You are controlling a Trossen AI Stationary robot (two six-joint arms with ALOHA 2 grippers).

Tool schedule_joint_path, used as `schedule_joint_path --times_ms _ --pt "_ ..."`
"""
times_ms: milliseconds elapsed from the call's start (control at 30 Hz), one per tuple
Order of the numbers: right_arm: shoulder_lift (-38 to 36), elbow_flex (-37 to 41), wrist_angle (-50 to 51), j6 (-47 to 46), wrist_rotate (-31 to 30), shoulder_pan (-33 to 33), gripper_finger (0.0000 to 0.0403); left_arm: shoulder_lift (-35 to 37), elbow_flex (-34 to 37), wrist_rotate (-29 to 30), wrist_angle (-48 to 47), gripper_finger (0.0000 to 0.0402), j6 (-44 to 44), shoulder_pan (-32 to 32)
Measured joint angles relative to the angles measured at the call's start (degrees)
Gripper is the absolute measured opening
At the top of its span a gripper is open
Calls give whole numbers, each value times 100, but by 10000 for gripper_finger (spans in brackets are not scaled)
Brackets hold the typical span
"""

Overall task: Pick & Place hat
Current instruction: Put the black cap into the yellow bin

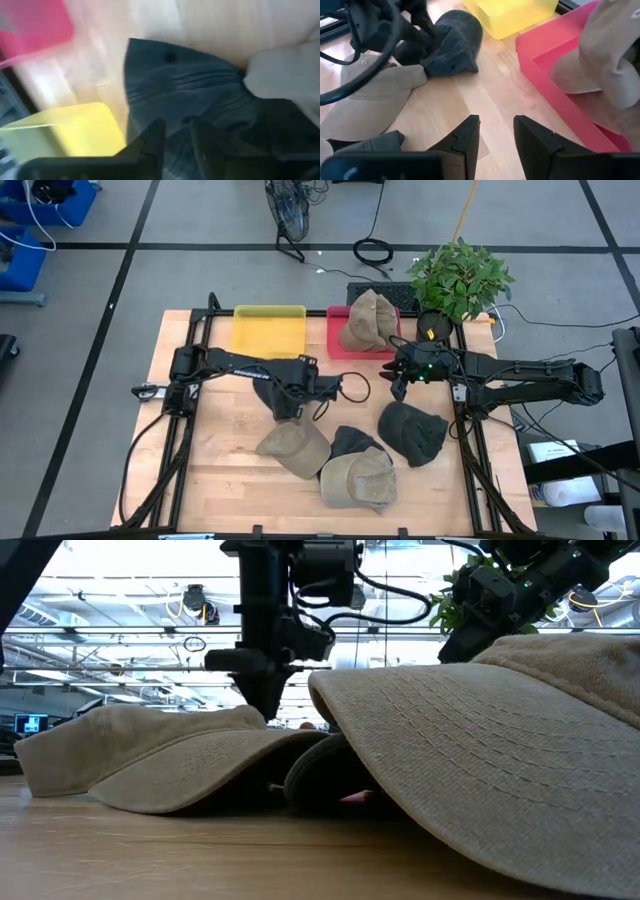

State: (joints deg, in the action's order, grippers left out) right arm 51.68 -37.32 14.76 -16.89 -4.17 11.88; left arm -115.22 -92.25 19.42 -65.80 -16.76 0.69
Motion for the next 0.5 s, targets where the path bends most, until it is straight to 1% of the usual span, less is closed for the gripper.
schedule_joint_path --times_ms 167,300,400,500 --pt "0 0 2 -177 -5 0 100 0 0 -286 406 195 -60 431" --pt "1 0 -29 -192 -17 0 96 -68 -2 -871 563 259 -403 719" --pt "0 -2 -53 -230 -98 0 93 -245 2 -1061 545 288 -772 855" --pt "4 -2 -128 -377 -354 0 93 -398 2 -1087 564 297 -1242 923"
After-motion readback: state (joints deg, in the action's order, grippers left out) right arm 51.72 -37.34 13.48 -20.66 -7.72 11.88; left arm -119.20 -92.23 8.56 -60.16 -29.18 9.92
